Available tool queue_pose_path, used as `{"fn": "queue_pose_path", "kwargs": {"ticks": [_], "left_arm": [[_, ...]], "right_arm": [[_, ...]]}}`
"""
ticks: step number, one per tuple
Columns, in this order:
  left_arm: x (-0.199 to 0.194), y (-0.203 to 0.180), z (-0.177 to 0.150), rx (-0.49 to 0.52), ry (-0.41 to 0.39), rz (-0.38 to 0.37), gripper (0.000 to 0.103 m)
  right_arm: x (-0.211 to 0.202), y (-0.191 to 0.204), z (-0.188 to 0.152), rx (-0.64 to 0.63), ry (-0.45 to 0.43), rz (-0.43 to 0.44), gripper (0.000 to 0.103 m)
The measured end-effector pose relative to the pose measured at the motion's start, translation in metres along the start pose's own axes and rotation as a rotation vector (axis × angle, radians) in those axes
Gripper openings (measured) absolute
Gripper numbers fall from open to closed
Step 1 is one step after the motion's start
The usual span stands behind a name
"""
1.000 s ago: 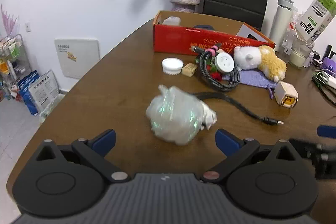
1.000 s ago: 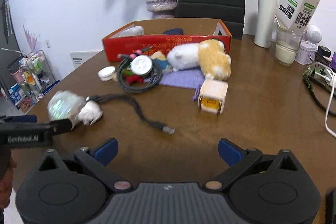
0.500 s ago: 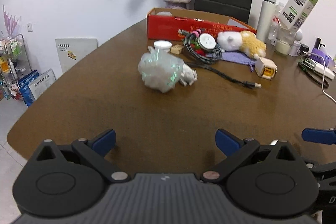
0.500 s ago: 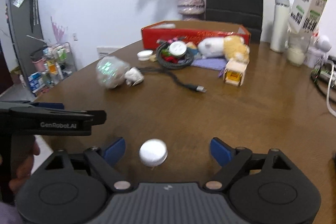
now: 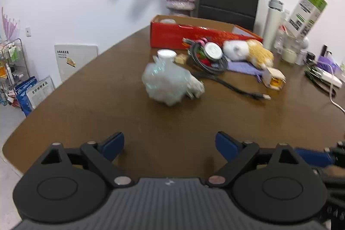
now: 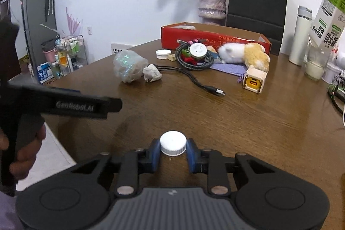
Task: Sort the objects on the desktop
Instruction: 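Grasp the white bottle cap with the right tool while the left grasps the plastic bag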
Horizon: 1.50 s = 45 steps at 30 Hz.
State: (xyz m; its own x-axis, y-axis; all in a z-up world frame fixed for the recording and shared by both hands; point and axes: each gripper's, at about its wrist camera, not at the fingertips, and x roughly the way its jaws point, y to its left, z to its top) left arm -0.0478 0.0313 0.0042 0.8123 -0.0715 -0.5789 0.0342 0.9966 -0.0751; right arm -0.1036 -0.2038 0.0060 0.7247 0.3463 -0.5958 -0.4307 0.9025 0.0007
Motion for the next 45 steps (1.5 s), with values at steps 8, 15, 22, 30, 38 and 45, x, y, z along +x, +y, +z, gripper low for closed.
{"fn": "queue_pose_path", "kwargs": {"ticks": [8, 15, 22, 30, 38, 45], "left_arm": [[0.028, 0.005, 0.027, 0.013, -0.033, 0.029, 0.091], [0.053, 0.001, 0.057, 0.069, -0.070, -0.002, 0.084], [0.069, 0.010, 0.059, 0.044, -0.012, -0.032, 0.067], [0.060, 0.011, 0.056, 0.046, -0.026, -0.044, 0.045], [0.035, 0.003, 0.052, 0.049, -0.040, -0.082, 0.045], [0.019, -0.007, 0.040, 0.076, -0.031, -0.114, 0.045]], "right_arm": [[0.021, -0.009, 0.014, 0.017, -0.007, -0.020, 0.025], [0.046, -0.018, 0.034, 0.029, 0.008, -0.029, 0.025], [0.068, -0.027, 0.050, 0.037, 0.017, -0.033, 0.025], [0.087, -0.028, 0.064, 0.035, 0.022, -0.025, 0.033], [0.093, -0.021, 0.069, 0.035, 0.025, -0.015, 0.027], [0.069, -0.021, 0.066, 0.062, -0.019, -0.043, 0.027]]}}
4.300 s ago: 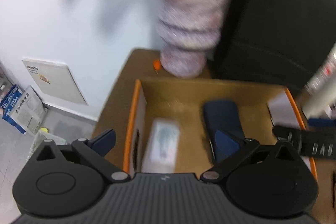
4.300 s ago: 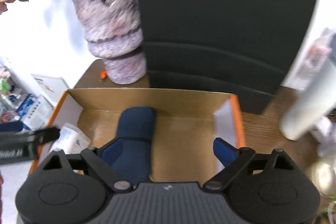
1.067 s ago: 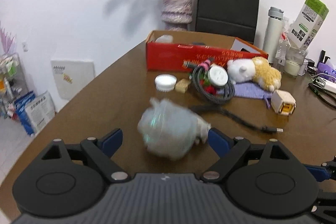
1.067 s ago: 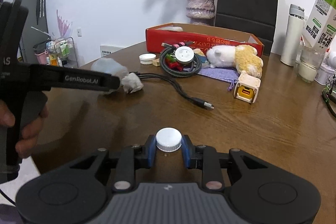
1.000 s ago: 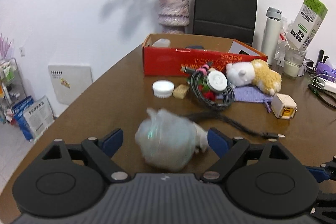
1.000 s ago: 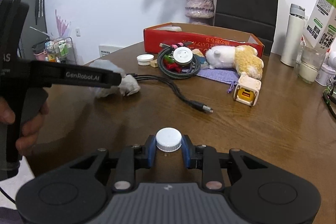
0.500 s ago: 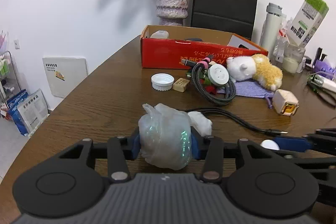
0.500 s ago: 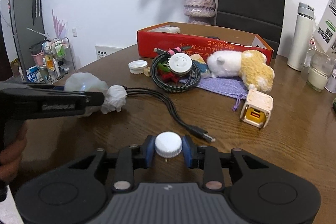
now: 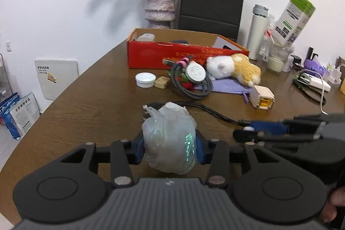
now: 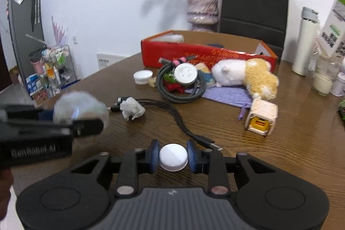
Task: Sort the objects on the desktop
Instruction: 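Grasp the white bottle cap with the right tool while the left grasps the plastic bag, then carry both items over the box and release them inside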
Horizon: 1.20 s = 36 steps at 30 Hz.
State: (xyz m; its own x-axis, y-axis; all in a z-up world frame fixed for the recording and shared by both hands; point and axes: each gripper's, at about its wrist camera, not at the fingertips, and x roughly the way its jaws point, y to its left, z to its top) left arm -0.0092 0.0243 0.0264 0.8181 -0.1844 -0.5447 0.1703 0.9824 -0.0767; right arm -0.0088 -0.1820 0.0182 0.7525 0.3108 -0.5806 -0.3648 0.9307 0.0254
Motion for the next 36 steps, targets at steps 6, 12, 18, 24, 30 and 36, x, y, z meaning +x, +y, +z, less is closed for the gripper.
{"fn": "queue_pose_path", "kwargs": {"ticks": [6, 12, 18, 24, 30, 36], "left_arm": [[-0.017, -0.008, 0.016, 0.022, -0.100, -0.016, 0.045], [-0.017, -0.012, 0.045, 0.027, -0.192, -0.017, 0.044], [0.008, -0.013, 0.075, 0.023, -0.206, -0.023, 0.043], [0.048, -0.006, 0.116, 0.002, -0.177, -0.047, 0.042], [0.089, -0.004, 0.162, -0.001, -0.159, -0.057, 0.041], [0.147, -0.003, 0.222, 0.005, -0.115, -0.043, 0.041]], "right_arm": [[-0.032, -0.005, 0.014, -0.003, -0.086, -0.037, 0.027], [-0.042, -0.011, 0.044, -0.007, -0.174, -0.060, 0.027], [-0.030, -0.022, 0.072, 0.023, -0.206, -0.054, 0.027], [0.002, -0.042, 0.111, 0.072, -0.210, -0.049, 0.027], [0.036, -0.060, 0.152, 0.117, -0.223, -0.051, 0.027], [0.082, -0.084, 0.209, 0.144, -0.228, -0.077, 0.027]]}}
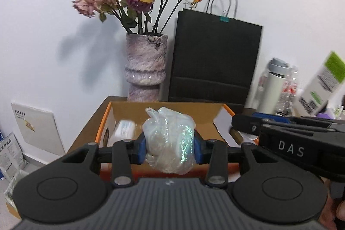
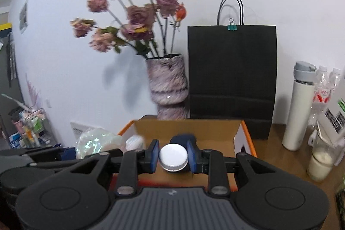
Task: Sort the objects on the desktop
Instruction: 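Carry both items over the box and release them inside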
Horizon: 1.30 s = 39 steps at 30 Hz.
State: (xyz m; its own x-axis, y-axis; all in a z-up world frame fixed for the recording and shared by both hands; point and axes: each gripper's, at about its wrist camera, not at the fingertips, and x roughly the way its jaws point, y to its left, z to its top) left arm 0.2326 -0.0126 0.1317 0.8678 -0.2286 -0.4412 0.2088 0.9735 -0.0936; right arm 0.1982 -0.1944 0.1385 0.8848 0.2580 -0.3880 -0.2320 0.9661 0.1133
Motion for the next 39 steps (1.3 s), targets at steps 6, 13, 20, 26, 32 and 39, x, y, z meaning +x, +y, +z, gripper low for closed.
{"fn": "queue_pose_path", "kwargs": {"ticks": [6, 13, 20, 26, 32, 39], "left_arm": [[0.086, 0.009, 0.033, -0.018, 0.115, 0.046, 0.042], [0.172, 0.030, 0.037, -0.079, 0.309, 0.128, 0.042], [0.211, 0.030, 0.036, -0.087, 0.432, 0.148, 0.043], [0.236, 0.033, 0.029, -0.081, 0.504, 0.164, 0.046], [0.229, 0.041, 0.034, -0.143, 0.501, 0.174, 0.051], [0.192, 0.045, 0.060, -0.127, 0.426, 0.148, 0.063]], "right_arm": [[0.081, -0.020, 0.038, 0.008, 0.095, -0.013, 0.027], [0.172, -0.039, 0.041, 0.040, 0.284, -0.012, 0.027], [0.246, -0.046, 0.029, 0.054, 0.514, -0.037, 0.027], [0.270, -0.048, 0.026, 0.037, 0.567, -0.052, 0.028], [0.276, -0.053, 0.028, 0.105, 0.572, -0.031, 0.034], [0.252, -0.060, 0.041, 0.161, 0.538, -0.030, 0.062]]}}
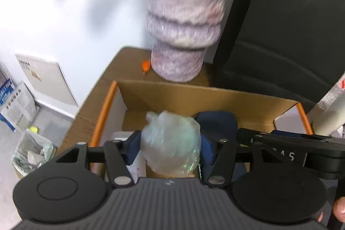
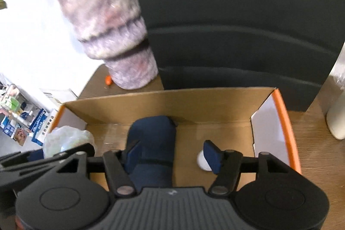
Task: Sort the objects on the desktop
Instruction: 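Carry both items over the box and release them inside, then withdraw both tools from the box back over the table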
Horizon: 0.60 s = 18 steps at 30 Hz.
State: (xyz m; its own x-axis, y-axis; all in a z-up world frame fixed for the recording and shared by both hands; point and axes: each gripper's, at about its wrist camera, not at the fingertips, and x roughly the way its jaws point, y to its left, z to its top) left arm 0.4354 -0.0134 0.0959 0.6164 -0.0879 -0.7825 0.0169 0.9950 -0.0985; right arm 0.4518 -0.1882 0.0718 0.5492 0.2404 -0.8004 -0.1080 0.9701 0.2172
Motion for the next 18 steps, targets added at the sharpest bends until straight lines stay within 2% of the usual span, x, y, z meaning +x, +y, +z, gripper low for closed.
{"fn": "queue_pose_path", "kwargs": {"ticks": [1, 3, 5, 8, 13, 18], "left_arm": [[-0.008, 0.000, -0.001, 0.010, -0.012, 0.002, 0.066], [-0.025, 0.002, -0.003, 0.012, -0.038, 0.004, 0.080], [-0.041, 0.005, -0.007, 0.012, -0.054, -0.008, 0.085], [-0.059, 0.010, -0.015, 0.010, -0.074, -0.018, 0.095], [-0.088, 0.021, -0.034, 0.018, -0.098, -0.027, 0.101], [-0.118, 0.023, -0.070, 0.074, -0.144, -0.042, 0.103]], "right_arm": [[-0.009, 0.003, -0.001, -0.012, -0.017, -0.007, 0.063], [-0.029, 0.008, -0.003, -0.027, -0.056, -0.031, 0.066], [-0.051, 0.011, -0.007, -0.027, -0.099, -0.048, 0.071], [-0.080, 0.015, -0.017, -0.028, -0.143, -0.051, 0.072], [-0.118, 0.026, -0.045, -0.071, -0.191, -0.068, 0.081], [-0.146, 0.035, -0.076, -0.083, -0.230, -0.071, 0.083]]}}
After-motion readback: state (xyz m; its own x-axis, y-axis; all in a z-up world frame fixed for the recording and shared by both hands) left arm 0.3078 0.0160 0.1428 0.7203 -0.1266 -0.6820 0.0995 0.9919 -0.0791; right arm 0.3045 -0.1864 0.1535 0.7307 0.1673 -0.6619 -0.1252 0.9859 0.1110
